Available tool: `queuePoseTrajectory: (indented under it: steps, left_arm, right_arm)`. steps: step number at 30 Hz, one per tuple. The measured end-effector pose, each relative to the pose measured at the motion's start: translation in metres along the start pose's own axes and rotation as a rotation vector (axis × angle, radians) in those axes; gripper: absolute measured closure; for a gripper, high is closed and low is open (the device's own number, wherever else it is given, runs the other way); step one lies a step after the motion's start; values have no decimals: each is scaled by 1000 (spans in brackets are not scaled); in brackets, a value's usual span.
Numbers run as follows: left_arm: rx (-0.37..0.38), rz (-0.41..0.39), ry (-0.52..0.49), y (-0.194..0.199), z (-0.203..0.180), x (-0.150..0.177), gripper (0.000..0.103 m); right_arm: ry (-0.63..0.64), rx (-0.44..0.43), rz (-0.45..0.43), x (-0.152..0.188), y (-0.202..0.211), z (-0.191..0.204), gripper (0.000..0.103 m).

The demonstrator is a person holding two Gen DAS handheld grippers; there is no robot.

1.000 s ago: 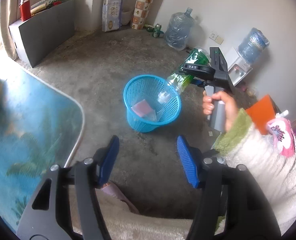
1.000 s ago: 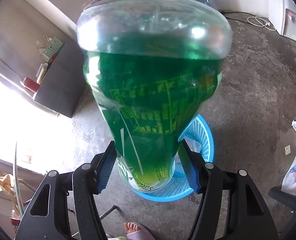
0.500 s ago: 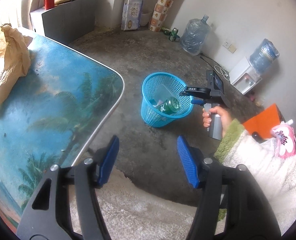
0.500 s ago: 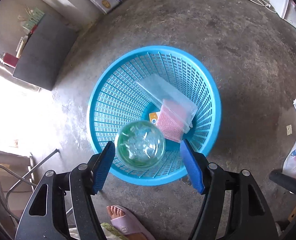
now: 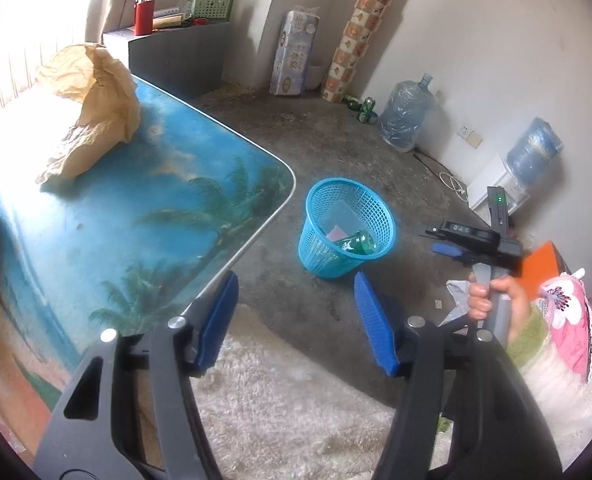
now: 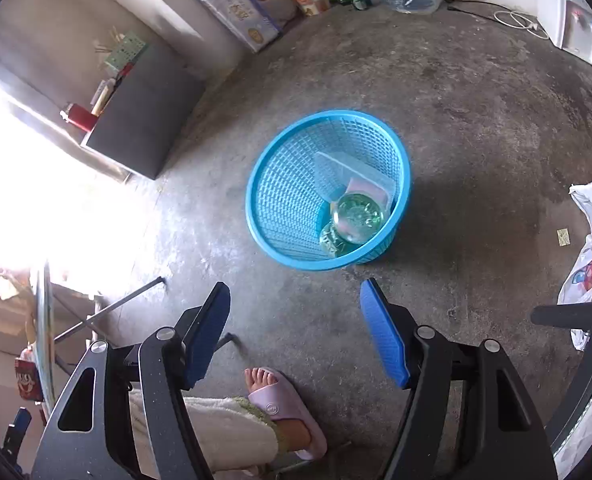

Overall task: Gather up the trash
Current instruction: 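Move both tools back toward the table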

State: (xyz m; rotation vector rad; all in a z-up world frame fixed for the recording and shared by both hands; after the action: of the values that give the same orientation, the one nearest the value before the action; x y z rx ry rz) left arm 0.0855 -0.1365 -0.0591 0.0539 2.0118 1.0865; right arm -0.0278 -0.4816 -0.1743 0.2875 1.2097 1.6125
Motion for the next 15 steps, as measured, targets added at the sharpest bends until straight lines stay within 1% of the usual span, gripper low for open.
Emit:
queuePoseTrajectory:
  steps: [2, 4, 6, 7, 9, 11, 15]
  left_arm:
    - [-19, -31, 27, 16, 11, 6, 46]
    - [-41, -60, 57, 32, 22, 10, 46]
    - [-67, -90, 91, 49, 38, 14, 46]
    - [-84, -106, 107, 58, 47, 16, 46]
    - [-128, -154, 132, 80, 62, 21, 46]
    - [-181, -212, 155, 103, 77, 25, 46]
    - [-285, -317, 218, 149, 108, 41, 46]
  right_arm:
    - [88, -39, -13, 5, 18, 34, 37]
    - [185, -101, -38, 10, 39, 75, 37]
    - [268, -172, -62, 16, 56, 117, 31]
    - [308, -207, -83, 20, 64, 138, 26]
    - [395, -281, -92, 32, 75, 181, 22]
    - [473, -354, -64, 51, 79, 222, 21]
    - [614, -499, 57, 103, 72, 299, 21]
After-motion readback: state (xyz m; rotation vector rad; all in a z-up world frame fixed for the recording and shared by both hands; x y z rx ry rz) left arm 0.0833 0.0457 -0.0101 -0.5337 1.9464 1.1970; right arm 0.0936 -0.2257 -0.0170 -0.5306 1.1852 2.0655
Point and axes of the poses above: each gripper's, at about its wrist camera, not at the fingertips, and y roughly against the way its jaws point, z to its left, x to its underside, the point moved 4 cm from there along -y, roughly the way its jaws point, and after that the axes turned 4 degrees about -z, right-handed, at the moved point
